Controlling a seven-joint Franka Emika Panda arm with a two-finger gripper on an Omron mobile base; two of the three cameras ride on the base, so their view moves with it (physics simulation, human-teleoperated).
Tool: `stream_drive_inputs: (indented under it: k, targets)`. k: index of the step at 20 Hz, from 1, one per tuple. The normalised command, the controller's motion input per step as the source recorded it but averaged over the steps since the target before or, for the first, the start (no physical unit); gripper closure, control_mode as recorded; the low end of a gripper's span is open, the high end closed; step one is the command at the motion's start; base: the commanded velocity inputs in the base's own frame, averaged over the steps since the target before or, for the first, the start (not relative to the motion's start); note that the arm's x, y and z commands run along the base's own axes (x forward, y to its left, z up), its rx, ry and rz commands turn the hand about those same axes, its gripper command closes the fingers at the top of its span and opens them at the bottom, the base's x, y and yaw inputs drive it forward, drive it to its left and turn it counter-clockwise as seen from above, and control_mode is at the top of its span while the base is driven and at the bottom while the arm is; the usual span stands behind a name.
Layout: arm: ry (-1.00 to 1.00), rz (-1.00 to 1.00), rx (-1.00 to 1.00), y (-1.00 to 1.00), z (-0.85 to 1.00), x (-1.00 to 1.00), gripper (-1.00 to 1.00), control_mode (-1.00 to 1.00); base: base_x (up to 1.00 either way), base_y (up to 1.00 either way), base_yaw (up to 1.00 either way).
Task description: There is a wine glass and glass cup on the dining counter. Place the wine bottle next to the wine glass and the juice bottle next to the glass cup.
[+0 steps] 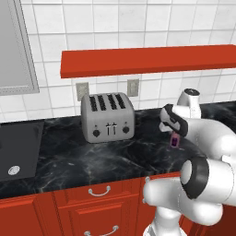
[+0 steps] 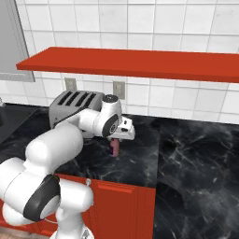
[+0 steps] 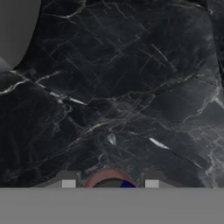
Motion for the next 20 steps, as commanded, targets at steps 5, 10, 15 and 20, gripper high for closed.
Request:
stream_drive_inputs:
  k: [5, 10, 15, 20]
  targets:
    - [-0.01, 0.0, 0.0, 0.09, 0.35, -0.31, 1.0, -1.0, 0.0, 0.0, 0.0]
    - [0.0, -0.02, 0.0, 0.04, 0.29, -0.37, 1.0, -1.0, 0.0, 0.0, 0.0]
    - [-0.06, -0.04, -0.01, 0.0, 0.26, -0.39, 1.0, -1.0, 0.0, 0.0, 0.0]
    - [-0.05, -0.02, -0.01, 0.01, 0.13, -0.22, 1.0, -1.0, 0.0, 0.0, 0.0]
